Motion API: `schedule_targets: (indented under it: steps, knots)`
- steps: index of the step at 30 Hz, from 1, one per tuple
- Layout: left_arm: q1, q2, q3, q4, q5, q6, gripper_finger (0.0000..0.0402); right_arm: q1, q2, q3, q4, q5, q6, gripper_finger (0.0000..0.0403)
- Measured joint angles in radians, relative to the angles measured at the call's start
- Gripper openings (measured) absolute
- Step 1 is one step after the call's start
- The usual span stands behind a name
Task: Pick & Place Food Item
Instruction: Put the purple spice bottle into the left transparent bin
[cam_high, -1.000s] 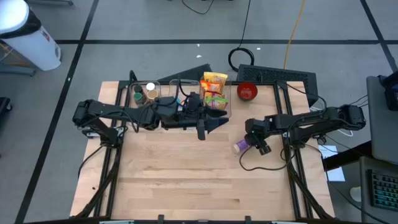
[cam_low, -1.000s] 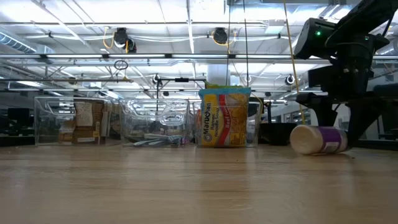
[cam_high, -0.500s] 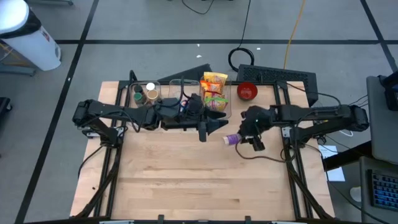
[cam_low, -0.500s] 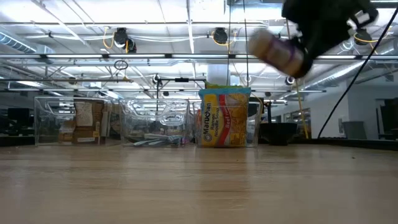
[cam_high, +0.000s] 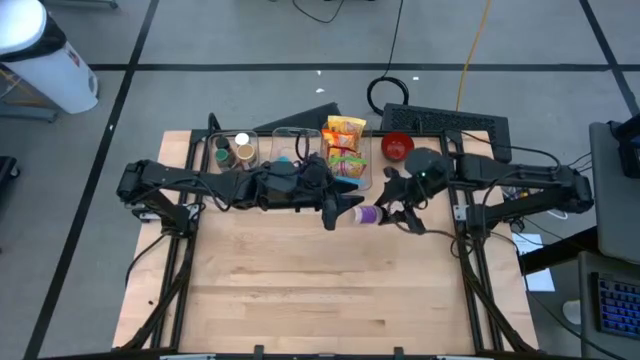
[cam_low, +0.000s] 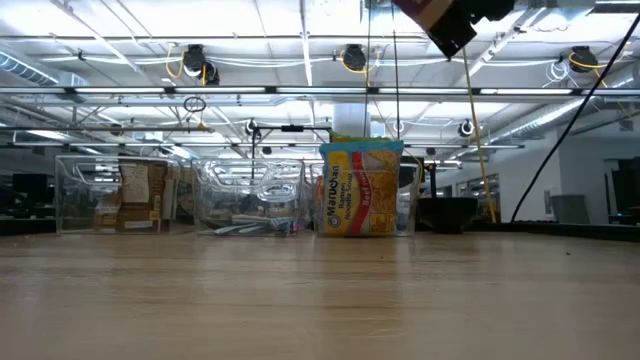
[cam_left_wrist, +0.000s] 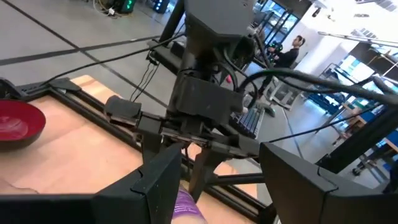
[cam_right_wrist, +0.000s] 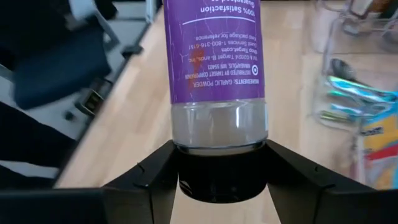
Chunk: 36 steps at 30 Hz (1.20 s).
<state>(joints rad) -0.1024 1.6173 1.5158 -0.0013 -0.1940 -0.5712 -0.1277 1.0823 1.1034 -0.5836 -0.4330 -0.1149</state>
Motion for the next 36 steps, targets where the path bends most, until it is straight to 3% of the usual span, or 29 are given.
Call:
schedule_targets:
  steps: [16, 27, 36]
  knots:
    - [-0.001, -0.003, 0.001, -0.07, -0.008, 0.046, 0.0223, -0.125, 0.008, -0.002, 0.236, -0.254, 0.213, 0.0191]
    - [-0.003, -0.003, 0.001, -0.077, 0.0, 0.058, 0.0223, -0.175, 0.017, -0.003, 0.257, -0.324, 0.264, 0.0191]
    - [0.007, -0.002, 0.001, -0.215, 0.058, -0.026, 0.0223, -0.178, 0.017, -0.003, 0.265, -0.328, 0.287, 0.0191]
